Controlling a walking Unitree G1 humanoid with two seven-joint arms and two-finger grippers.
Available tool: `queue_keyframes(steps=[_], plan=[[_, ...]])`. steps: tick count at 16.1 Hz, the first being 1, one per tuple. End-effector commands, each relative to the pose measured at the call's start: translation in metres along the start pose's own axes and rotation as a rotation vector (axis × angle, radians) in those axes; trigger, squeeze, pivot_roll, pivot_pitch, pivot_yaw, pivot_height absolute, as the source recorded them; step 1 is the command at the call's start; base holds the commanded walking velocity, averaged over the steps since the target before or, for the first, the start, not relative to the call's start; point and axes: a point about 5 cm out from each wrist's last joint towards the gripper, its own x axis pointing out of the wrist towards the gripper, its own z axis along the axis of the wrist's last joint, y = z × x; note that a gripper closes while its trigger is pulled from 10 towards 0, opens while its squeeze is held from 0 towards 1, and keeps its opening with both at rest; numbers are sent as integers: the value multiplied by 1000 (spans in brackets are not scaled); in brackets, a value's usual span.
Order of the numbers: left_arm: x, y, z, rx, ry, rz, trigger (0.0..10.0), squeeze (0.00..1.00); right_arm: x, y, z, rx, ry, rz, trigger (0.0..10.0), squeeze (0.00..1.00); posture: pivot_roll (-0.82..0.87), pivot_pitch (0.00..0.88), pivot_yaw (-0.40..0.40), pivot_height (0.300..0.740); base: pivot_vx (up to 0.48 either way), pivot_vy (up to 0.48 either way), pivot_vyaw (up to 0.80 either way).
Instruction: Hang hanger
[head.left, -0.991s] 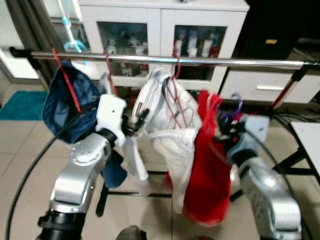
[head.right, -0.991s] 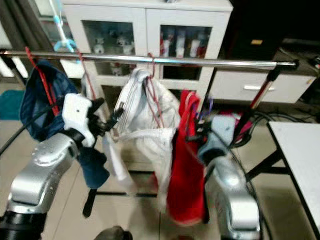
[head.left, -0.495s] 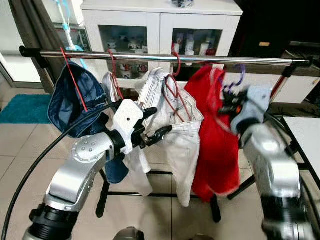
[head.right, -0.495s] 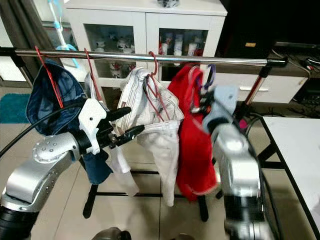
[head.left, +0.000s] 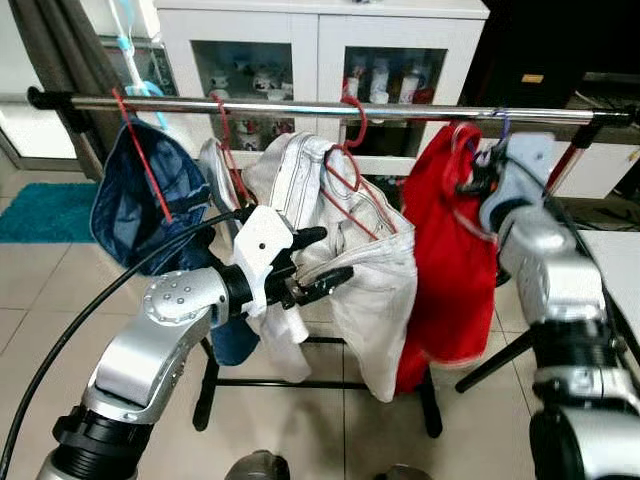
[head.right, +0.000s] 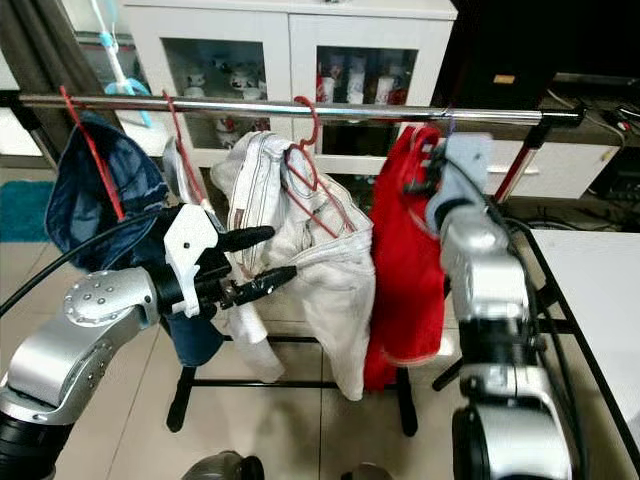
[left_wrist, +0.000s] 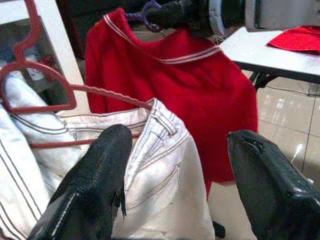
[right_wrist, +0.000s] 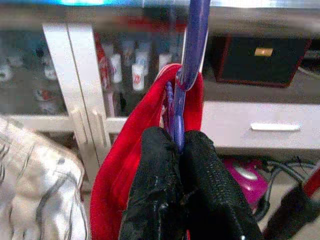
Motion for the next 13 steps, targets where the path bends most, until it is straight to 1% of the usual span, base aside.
queue_keyframes(steps=[1, 2, 5, 7, 8, 9, 11, 13], plan=[[1, -2, 5, 20, -3, -29, 10000, 0, 7, -10, 17, 6, -59, -29, 10000, 0, -1, 20, -3, 740, 0, 0, 0], [0, -2, 4, 20, 4, -34, 10000, 0, 11, -13, 19, 2, -55, -29, 10000, 0, -1, 20, -3, 740, 0, 0, 0], [-2, -4, 4, 18, 9, -42, 10000, 0, 17, -16, 14, 4, -7, -28, 10000, 0, 12, 22, -13, 740, 0, 0, 0], [-3, -8, 7, 2, -2, -95, 10000, 0, 23, -23, 2, 25, 76, -43, 10000, 0, 12, 27, -10, 740, 0, 0, 0], [-3, -9, 7, -6, -8, -107, 10000, 0, 24, -24, 1, 32, 83, -52, 10000, 0, 12, 27, -10, 740, 0, 0, 0], [-1, -11, 12, -18, -30, -144, 10000, 0, 27, -29, -1, 47, 99, -65, 10000, 0, 15, 33, -2, 740, 0, 0, 0], [-1, -12, 13, -14, -29, -159, 10000, 0, 29, -31, -3, 33, 118, -55, 10000, 0, 15, 33, -2, 740, 0, 0, 0], [-1, -9, 13, -4, -17, -151, 10000, 0, 30, -32, -6, 18, 143, -36, 10000, 0, 21, 36, -2, 740, 0, 0, 0]])
